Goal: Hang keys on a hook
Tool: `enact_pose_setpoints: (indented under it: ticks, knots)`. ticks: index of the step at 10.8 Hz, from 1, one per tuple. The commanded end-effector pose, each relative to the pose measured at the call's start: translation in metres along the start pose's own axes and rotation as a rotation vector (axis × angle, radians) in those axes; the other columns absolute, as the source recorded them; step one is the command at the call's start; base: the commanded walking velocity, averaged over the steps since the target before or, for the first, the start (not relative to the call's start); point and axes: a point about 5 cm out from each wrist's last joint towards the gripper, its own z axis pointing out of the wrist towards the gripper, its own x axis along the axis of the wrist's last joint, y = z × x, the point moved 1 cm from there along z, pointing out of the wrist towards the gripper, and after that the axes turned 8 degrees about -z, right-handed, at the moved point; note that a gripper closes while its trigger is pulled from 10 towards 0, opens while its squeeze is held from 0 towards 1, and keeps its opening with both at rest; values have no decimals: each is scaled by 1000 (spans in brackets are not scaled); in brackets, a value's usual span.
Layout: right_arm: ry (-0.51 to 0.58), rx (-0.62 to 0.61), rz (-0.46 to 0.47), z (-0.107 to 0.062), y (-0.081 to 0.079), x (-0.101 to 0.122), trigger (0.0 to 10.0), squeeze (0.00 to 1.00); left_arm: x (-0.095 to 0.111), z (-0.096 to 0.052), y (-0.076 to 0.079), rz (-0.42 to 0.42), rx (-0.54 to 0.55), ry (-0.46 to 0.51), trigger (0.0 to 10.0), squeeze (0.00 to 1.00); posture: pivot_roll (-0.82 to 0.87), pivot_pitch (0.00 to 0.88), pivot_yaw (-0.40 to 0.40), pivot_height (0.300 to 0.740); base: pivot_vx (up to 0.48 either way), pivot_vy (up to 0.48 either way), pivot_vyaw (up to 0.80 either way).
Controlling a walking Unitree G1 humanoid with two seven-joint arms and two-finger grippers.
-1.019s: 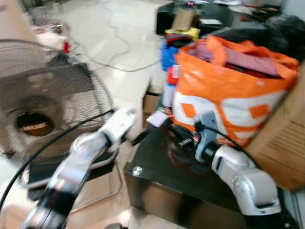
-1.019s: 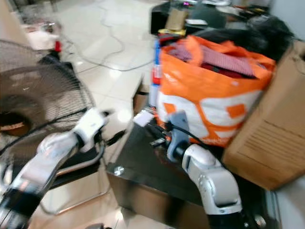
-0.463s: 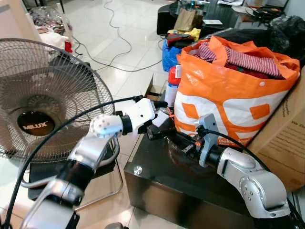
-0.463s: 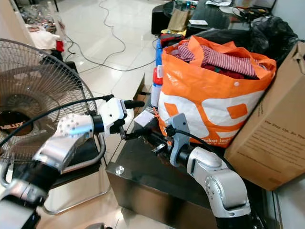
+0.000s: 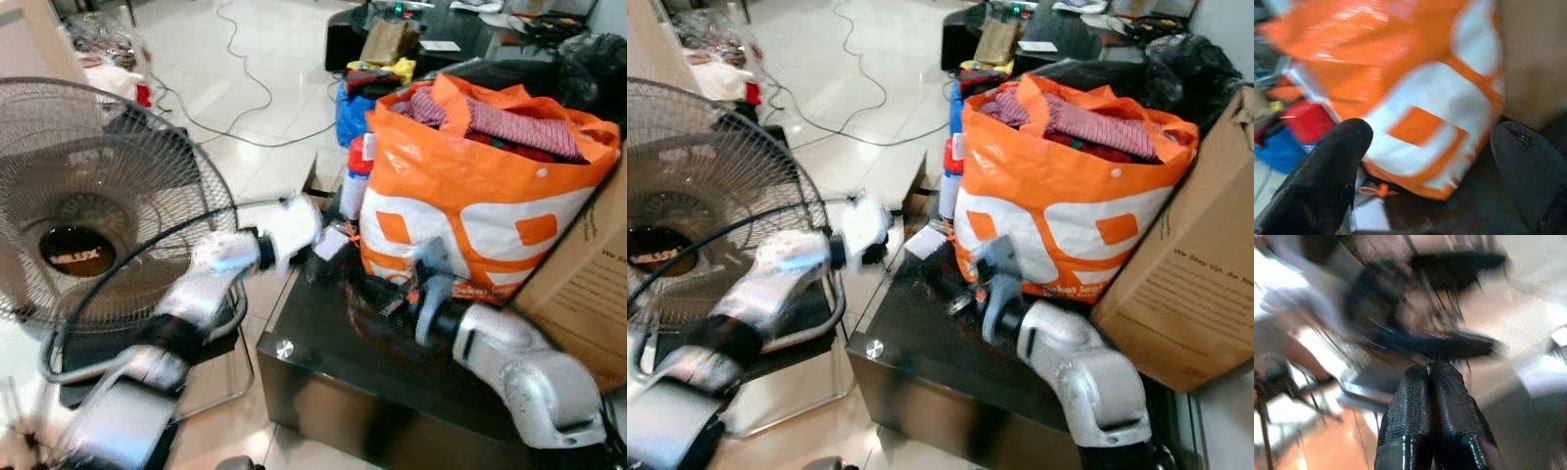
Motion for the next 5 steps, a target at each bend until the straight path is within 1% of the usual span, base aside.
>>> enact_pose_setpoints:
  ticks: [1,2,3,4,5]
  knots:
    - [33,13,-19,-2,0,8,0,0,8,0,-8,-9,53,47,10000,145,-44,0,-33,740,0,0,0]
    - [38,15,-14,-3,-2,8,0,0,14,1,-11,-45,69,96,10000,149,-44,0,-33,740,0,0,0]
    - [40,18,-10,-4,-3,8,0,0,15,2,-11,-52,47,105,10000,145,-50,0,-27,740,0,0,0]
    - [41,18,-7,-5,-3,7,0,0,13,2,-9,-39,15,92,10000,141,-50,0,-27,740,0,0,0]
    - [50,1,1,-7,-2,8,0,0,9,1,-7,-10,9,70,10000,141,-54,0,-22,740,0,0,0]
